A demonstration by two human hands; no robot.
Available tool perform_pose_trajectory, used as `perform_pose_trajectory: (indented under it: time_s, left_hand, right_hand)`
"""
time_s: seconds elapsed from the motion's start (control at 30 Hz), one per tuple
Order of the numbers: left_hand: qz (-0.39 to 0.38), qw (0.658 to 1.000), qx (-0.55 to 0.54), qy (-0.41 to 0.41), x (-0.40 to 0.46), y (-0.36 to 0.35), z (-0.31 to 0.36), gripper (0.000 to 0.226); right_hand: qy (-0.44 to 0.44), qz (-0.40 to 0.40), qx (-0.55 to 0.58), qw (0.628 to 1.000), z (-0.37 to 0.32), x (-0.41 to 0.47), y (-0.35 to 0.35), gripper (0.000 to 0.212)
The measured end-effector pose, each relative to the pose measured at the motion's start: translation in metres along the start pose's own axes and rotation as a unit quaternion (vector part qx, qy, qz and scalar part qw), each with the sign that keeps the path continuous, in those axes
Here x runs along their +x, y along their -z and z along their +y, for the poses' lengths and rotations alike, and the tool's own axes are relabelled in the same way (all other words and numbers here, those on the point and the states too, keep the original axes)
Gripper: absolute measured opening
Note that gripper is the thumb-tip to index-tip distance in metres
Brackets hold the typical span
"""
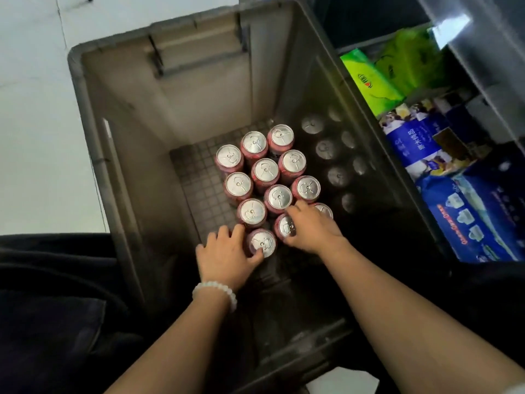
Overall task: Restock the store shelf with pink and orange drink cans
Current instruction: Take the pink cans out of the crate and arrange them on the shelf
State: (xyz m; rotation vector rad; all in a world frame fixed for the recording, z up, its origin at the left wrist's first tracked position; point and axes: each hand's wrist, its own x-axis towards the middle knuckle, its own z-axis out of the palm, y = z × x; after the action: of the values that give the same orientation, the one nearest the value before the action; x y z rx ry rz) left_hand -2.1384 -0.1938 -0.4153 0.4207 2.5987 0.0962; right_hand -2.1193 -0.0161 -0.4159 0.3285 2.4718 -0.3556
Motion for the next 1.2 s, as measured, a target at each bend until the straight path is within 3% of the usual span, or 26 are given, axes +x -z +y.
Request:
perform_pose_trajectory:
  time_s: [0.2,0.37,0.53,0.73,0.9,1.03,1.2]
  left_hand:
    - [-0.002,1.0,-0.018,-0.011,0.014,-0.021,0.012,0.066]
    - [-0.005,1.0,-0.01,-0.021,0.015,-0.029,0.02,0.066]
    - [-0.028,0.998,0.023,-0.043,0.015,-0.01,0.019,0.059]
    - [-0.018,0.995,0.038,-0.094,-0.004,0.05,0.02,0.059]
    - [0.056,0.988,0.009,-0.146,-0.038,0.108,0.03,0.061]
    - [0.133,0.974,-0.045,-0.175,-0.054,0.168,0.047,0.059]
    - [0.181,0.959,-0.114,-0.186,-0.055,0.243,0.075,0.058]
  right_hand:
    - [0.006,0.018,-0.022,1.0,0.008,0.007,-0.013,0.074]
    - [0.018,0.047,-0.046,0.998,0.007,0.01,-0.015,0.067]
    - [0.053,0.076,-0.079,0.993,0.001,-0.001,-0.004,0.042]
    - [0.068,0.082,-0.102,0.989,-0.005,-0.039,0.047,0.044]
    - [0.074,0.145,-0.047,0.986,-0.009,-0.094,0.096,0.04]
    - [0.043,0.202,0.023,0.978,0.002,-0.141,0.14,0.057]
    - [0.017,0.291,0.082,0.953,0.018,-0.184,0.199,0.058]
